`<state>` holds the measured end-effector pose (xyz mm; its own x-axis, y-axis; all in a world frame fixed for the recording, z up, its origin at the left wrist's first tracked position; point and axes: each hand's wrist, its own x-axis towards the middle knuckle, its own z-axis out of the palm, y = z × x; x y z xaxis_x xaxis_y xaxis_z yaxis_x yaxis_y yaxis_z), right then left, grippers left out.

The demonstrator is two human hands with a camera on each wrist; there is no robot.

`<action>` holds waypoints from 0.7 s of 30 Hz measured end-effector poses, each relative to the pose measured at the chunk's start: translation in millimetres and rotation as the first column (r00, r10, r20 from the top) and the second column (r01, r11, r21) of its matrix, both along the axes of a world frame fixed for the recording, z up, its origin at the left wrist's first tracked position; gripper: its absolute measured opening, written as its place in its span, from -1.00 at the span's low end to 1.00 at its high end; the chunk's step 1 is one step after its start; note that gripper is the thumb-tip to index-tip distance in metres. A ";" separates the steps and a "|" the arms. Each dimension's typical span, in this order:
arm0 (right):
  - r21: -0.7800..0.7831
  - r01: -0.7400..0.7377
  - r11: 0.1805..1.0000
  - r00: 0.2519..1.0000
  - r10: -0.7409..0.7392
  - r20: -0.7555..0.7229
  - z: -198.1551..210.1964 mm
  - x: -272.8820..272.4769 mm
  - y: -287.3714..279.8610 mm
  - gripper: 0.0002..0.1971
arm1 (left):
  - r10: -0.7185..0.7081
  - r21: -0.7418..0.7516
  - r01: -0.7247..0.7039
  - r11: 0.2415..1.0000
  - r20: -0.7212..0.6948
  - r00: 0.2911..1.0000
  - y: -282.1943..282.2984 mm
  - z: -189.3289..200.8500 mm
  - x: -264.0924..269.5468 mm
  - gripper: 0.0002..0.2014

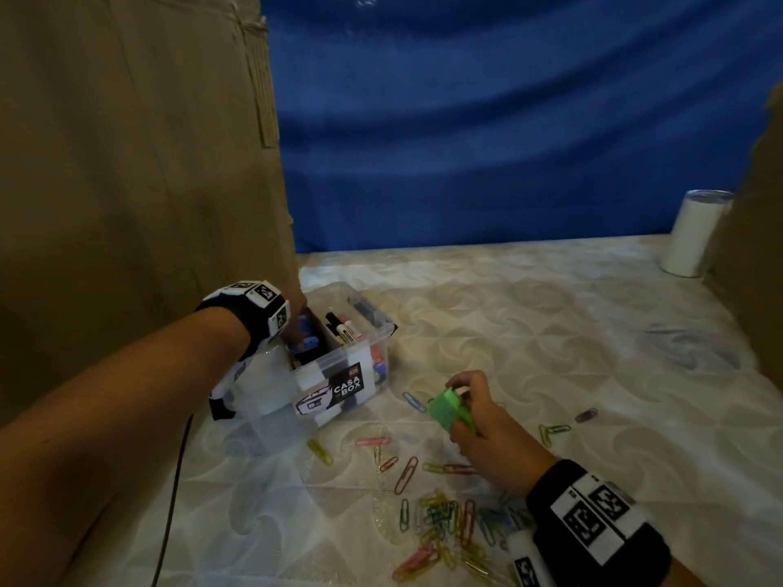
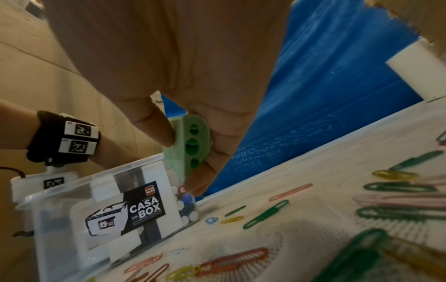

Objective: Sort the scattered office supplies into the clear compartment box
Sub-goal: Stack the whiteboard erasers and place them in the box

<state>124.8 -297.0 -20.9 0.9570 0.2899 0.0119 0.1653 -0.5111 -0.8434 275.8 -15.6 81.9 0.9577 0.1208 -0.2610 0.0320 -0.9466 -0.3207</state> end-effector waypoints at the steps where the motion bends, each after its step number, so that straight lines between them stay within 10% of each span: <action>1: -0.010 -0.013 1.000 1.000 0.013 0.006 -0.2 -1.2 0.5 -0.68 | 0.005 -0.019 -0.005 1.000 -0.010 1.000 -0.9 -0.6 -2.6 -0.22; 13: -0.192 -0.111 0.975 0.985 0.133 0.106 15.3 -8.2 10.7 -0.49 | 0.024 -0.413 0.062 0.909 0.201 0.979 36.5 9.5 -39.5 -0.52; 21: -0.081 -0.056 0.995 0.881 0.087 0.465 75.6 12.7 71.3 -0.58 | 0.162 -0.552 0.098 0.828 0.402 0.901 76.2 -53.0 -95.1 -0.54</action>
